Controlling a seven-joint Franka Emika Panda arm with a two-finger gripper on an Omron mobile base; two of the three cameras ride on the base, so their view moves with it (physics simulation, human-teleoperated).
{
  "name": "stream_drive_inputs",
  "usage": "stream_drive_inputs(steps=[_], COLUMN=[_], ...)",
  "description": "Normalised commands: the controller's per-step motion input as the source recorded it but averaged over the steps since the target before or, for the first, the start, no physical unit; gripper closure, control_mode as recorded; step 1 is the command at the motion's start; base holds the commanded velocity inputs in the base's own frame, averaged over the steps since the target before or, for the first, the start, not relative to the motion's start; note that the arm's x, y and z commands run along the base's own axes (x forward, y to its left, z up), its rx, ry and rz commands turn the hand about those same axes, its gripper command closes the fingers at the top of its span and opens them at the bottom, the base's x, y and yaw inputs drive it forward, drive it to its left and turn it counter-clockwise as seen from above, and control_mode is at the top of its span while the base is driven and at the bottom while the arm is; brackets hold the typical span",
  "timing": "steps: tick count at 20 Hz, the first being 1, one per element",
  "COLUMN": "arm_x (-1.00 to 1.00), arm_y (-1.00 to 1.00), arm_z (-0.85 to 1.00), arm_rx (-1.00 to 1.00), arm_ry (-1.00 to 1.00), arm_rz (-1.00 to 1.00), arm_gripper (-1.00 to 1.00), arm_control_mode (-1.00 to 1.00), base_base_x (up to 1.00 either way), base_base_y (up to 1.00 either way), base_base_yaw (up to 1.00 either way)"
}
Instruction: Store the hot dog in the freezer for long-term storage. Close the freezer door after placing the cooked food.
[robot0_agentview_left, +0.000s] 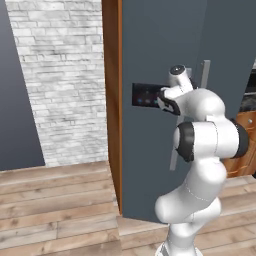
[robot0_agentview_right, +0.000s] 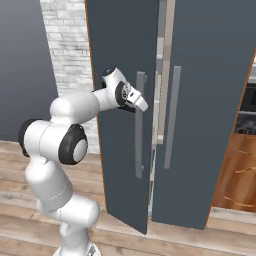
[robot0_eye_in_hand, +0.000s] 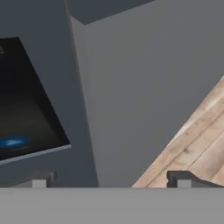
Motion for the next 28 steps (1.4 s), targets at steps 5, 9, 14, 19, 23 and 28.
stream_drive_inputs(steps=[5, 9, 14, 19, 23, 28], arm_x=[0.28, 0.22, 0.24, 0.30, 0.44, 0.41], arm_y=[-0.18, -0.28, -0.25, -0.16, -0.11, -0.10], arm_z=[0.00, 0.00, 0.00, 0.00, 0.00, 0.00], arm_rx=[0.00, 0.01, 0.00, 0.00, 0.00, 0.00], arm_ry=[-0.07, -0.18, -0.15, -0.13, -0.01, 0.01], arm_rz=[0.14, 0.15, 0.14, 0.11, 0.07, 0.04], arm_gripper=[-1.00, -1.00, -1.00, -1.00, -1.00, -1.00], arm_control_mode=[-1.00, -1.00, -1.00, -1.00, -1.00, -1.00], base_base_x=[0.00, 0.00, 0.00, 0.00, 0.00, 0.00], base_base_y=[0.00, 0.00, 0.00, 0.00, 0.00, 0.00], base_base_yaw=[0.00, 0.00, 0.00, 0.00, 0.00, 0.00])
